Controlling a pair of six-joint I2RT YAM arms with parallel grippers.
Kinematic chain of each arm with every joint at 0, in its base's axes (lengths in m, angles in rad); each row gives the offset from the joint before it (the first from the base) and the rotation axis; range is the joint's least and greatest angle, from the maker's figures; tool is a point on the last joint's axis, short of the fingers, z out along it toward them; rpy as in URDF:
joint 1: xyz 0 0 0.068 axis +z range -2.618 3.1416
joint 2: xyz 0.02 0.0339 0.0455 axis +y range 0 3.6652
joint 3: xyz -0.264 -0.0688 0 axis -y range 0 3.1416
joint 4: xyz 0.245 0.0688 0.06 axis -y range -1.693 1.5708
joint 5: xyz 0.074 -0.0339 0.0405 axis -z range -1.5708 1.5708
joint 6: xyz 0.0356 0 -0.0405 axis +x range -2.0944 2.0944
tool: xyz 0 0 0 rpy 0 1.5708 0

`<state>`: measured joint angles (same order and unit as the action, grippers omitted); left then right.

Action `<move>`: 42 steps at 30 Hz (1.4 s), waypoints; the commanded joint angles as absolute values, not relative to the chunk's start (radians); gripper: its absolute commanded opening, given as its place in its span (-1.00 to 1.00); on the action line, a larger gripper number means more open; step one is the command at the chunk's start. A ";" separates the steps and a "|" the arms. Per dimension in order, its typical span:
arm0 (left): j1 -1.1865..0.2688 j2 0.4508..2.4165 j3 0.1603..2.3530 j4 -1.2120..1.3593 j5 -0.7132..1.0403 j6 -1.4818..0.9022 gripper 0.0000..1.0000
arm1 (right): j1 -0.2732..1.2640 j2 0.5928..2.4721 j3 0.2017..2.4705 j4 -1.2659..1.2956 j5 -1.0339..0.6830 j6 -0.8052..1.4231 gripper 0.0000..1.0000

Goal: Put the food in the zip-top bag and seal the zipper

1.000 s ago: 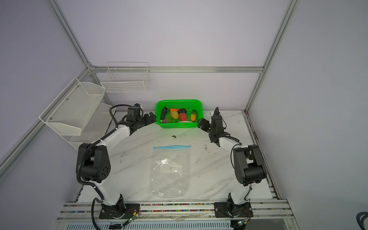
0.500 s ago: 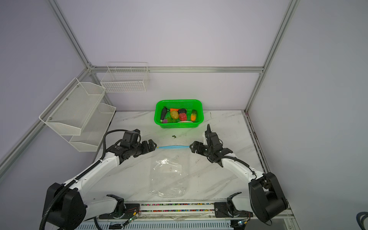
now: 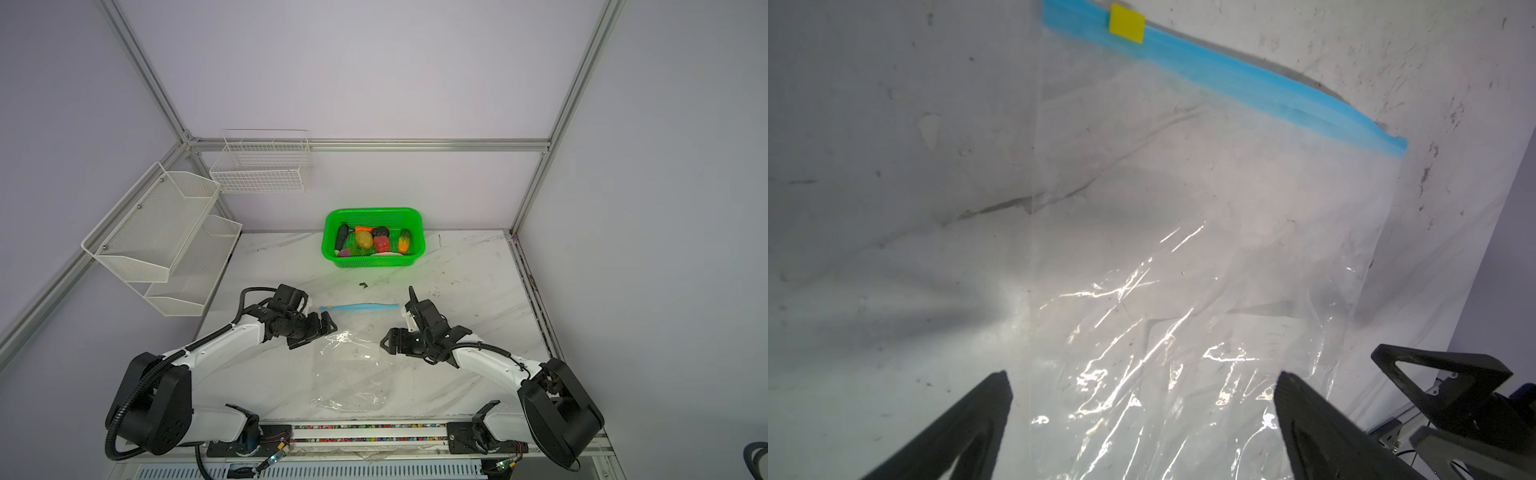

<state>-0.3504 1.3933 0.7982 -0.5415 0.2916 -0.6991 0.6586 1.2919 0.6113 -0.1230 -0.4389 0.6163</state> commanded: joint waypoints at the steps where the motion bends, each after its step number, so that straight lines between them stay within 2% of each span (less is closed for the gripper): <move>1: -0.360 1.400 0.774 -0.484 0.341 -0.713 1.00 | 0.690 1.328 0.604 -0.148 -0.443 0.612 0.60; 7: -0.359 1.403 0.797 -0.415 0.374 -0.712 1.00 | 0.752 1.425 0.619 -0.090 -0.503 0.589 0.56; 15: -0.359 1.439 0.835 -0.424 0.359 -0.693 1.00 | 0.839 1.500 0.657 -0.031 -0.502 0.590 0.51; 22: -0.340 1.274 0.790 -0.578 0.190 -0.675 1.00 | 0.882 1.503 0.659 -0.016 -0.485 0.591 0.49; 25: -0.313 1.250 0.733 -0.596 0.105 -0.781 1.00 | 0.902 1.505 0.666 -0.012 -0.480 0.584 0.48; 29: -0.305 1.290 0.681 -0.468 0.147 -0.817 1.00 | 0.918 1.514 0.678 -0.001 -0.469 0.580 0.47; 42: -0.304 1.471 0.810 -0.399 0.231 -0.734 1.00 | 1.021 1.562 0.705 0.056 -0.420 0.586 0.41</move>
<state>-0.3077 1.4250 0.7322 -0.4408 0.1917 -0.7643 1.0130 1.5341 0.6796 0.0166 -0.4450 0.5896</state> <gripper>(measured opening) 0.999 0.708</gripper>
